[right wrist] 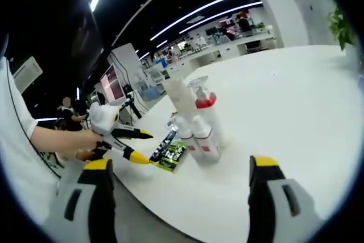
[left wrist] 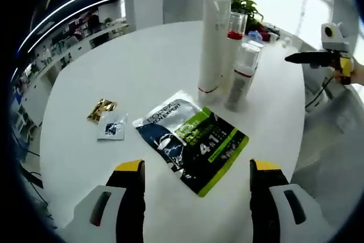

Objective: Arrange the skincare products in the storage area until every visible bottle or jar stands upright without overlapping.

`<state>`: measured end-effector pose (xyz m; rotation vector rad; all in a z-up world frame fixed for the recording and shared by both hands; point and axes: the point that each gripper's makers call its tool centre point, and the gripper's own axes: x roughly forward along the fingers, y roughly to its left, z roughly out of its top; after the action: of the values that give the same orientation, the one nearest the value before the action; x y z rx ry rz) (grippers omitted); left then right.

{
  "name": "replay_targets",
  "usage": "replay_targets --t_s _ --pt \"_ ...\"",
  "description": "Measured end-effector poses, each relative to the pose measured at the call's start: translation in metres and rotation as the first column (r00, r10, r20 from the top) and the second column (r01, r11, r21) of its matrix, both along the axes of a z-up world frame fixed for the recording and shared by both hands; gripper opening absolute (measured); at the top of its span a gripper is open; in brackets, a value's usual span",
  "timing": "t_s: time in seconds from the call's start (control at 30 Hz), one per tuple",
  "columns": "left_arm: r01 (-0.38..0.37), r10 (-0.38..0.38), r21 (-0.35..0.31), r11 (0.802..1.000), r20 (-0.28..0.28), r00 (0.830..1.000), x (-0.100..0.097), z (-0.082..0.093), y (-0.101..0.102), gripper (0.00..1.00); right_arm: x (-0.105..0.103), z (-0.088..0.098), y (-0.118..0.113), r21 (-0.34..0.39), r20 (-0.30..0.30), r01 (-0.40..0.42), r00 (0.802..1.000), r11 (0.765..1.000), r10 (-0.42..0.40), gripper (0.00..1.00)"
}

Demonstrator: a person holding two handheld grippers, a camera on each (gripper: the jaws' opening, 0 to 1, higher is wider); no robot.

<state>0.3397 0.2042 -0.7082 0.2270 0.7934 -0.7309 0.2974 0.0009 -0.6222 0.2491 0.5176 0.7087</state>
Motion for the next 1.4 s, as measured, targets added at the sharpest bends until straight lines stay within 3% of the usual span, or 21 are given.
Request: replay_targets --t_s 0.53,1.4 --pt "-0.076 0.076 -0.047 0.996 -0.008 0.997 -0.017 0.018 0.020 0.85 0.002 0.003 0.002 -0.004 0.011 -0.015 1.000 1.000 0.015 1.00" --pt "-0.198 0.199 -0.096 0.975 -0.007 0.980 -0.043 0.036 0.050 0.91 0.001 0.008 0.002 -0.014 0.023 -0.025 0.999 1.000 0.025 1.00"
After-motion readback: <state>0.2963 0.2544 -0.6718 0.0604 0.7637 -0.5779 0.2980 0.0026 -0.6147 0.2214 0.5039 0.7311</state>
